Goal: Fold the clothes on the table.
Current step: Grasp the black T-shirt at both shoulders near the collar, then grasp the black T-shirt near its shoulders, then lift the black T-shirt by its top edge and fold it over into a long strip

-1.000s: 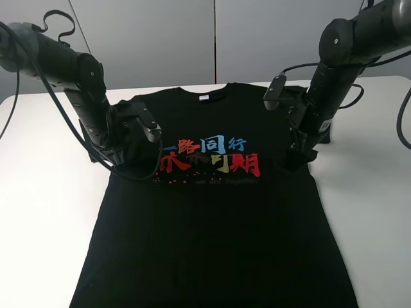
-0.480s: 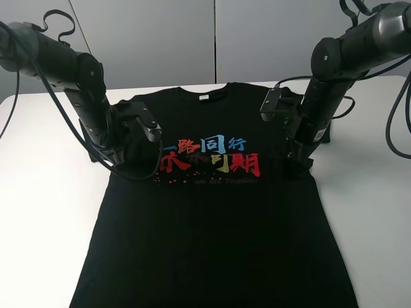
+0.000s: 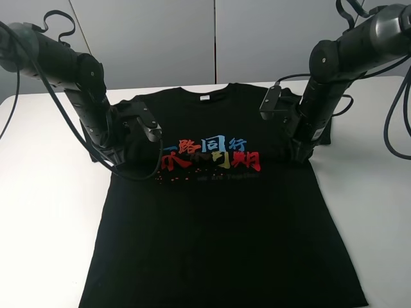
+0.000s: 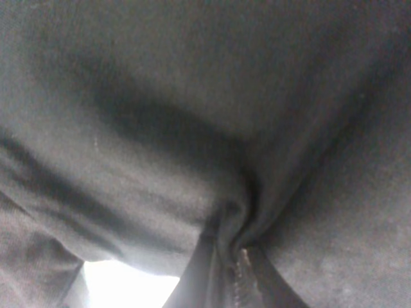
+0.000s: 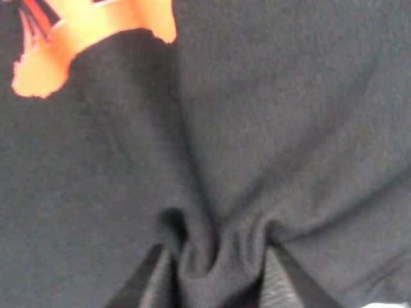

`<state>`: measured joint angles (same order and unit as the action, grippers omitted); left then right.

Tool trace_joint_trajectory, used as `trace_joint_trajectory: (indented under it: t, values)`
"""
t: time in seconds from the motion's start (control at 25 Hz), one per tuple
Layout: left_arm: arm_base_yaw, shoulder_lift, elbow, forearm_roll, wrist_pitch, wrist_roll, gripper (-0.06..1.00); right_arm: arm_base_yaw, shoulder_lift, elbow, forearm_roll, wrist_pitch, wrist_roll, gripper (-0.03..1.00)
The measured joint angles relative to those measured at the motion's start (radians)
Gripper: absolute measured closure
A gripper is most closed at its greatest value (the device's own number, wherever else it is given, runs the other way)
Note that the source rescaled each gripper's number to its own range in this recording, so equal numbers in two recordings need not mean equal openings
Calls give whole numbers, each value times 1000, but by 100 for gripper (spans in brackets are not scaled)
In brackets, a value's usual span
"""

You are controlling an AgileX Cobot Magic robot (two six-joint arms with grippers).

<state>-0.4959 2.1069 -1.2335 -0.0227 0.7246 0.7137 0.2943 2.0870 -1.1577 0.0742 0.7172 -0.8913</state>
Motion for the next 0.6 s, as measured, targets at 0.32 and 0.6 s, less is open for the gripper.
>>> trace_joint_trajectory:
  t: [0.32, 0.6]
  values:
    - [0, 0, 0, -2, -2, 0, 94, 4, 0, 6, 17, 11, 12, 97]
    - [0, 0, 0, -2, -2, -31, 94, 4, -15, 14, 17, -11, 77, 97]
